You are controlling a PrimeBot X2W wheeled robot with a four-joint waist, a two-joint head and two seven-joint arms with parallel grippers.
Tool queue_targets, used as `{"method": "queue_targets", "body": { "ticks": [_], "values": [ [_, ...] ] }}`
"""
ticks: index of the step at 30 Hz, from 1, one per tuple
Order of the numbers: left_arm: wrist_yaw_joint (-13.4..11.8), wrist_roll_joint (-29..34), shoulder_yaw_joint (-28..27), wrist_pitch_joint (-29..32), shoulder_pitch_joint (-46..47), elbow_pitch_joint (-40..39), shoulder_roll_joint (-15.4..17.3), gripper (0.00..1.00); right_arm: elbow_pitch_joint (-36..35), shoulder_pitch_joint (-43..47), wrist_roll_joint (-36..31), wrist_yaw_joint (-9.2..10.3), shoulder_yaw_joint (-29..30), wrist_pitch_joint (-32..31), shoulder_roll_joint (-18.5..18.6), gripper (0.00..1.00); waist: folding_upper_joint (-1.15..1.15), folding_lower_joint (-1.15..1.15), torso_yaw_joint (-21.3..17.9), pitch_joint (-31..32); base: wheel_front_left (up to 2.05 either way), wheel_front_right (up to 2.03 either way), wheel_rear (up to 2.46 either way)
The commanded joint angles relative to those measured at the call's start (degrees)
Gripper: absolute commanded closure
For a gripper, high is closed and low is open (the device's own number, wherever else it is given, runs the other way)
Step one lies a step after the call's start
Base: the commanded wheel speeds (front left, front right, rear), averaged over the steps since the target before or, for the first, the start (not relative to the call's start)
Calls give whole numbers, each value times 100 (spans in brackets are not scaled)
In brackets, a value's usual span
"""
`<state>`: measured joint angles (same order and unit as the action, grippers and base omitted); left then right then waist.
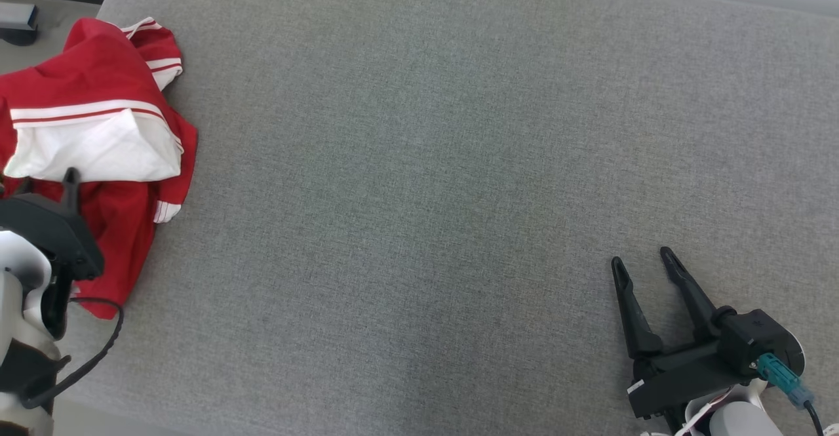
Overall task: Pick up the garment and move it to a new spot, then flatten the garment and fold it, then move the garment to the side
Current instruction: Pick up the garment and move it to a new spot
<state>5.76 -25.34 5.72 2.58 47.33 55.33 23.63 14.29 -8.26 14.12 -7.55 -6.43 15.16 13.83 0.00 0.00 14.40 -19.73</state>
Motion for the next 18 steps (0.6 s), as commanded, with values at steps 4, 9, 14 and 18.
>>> {"method": "queue_targets", "body": {
  "ticks": [4, 9, 14, 18],
  "values": [
    [15, -113, 10, -120, 82, 54, -46, 100, 89, 22, 59, 12, 3, 0, 58, 0, 0, 0, -20, 25, 0, 0, 0],
    [50, -90, 53, -283, 124, 64, -2, 100, 128, 28, 53, 12, 2, 0, 9, 0, 0, 0, -38, 108, 0, 0, 0],
    [108, 24, 237, -462, 326, -96, 138, 100, 202, 48, 97, 12, -33, 1, -178, 0, 0, 0, -74, 383, 0, 0, 0],
    [146, 159, 497, -531, 606, -389, 221, 100, 274, 71, 102, 12, -77, 1, -387, 0, 0, 0, -172, 693, 0, 0, 0]
  ]
}}
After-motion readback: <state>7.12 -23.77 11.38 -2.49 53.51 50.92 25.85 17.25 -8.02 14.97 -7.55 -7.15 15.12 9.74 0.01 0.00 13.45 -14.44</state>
